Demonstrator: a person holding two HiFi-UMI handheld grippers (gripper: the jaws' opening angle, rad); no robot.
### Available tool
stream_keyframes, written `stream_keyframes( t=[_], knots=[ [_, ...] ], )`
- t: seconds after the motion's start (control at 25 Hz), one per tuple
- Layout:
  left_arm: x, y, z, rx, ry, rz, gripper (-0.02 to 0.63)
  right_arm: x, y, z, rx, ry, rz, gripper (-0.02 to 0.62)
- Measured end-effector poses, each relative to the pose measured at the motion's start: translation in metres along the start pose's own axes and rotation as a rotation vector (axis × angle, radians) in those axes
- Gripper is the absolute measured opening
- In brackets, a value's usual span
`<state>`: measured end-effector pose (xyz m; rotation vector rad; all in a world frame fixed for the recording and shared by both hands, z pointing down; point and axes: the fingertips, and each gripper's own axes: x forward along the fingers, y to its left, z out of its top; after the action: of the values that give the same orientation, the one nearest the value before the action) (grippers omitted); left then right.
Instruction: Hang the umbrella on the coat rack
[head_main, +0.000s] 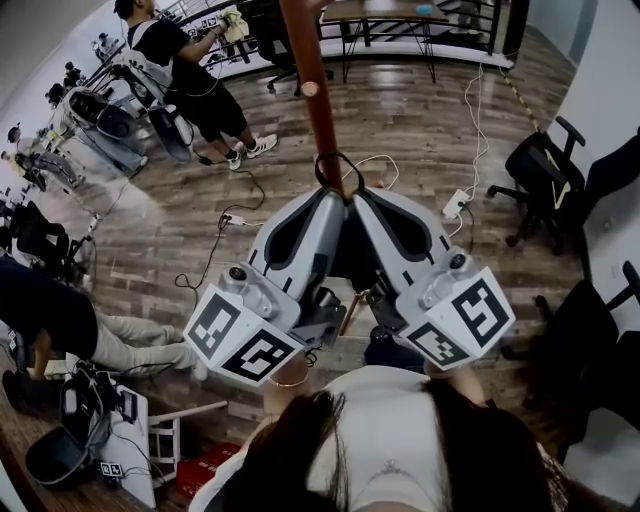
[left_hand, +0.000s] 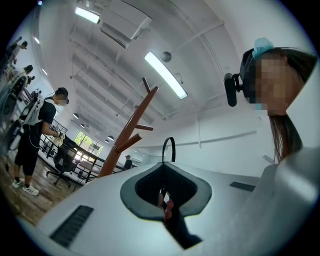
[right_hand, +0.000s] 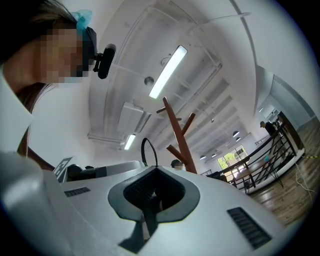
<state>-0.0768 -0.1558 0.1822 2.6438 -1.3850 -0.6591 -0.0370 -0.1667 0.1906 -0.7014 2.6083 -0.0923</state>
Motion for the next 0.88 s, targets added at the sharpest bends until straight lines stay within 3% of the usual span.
stream_keyframes(
  t=[0.88],
  knots=[
    [0.027, 0.036, 0.019, 0.027, -0.020, 0.053, 0.012, 0.046, -0.024, 0.003, 0.041, 0.006, 0.072, 0.035]
  ],
)
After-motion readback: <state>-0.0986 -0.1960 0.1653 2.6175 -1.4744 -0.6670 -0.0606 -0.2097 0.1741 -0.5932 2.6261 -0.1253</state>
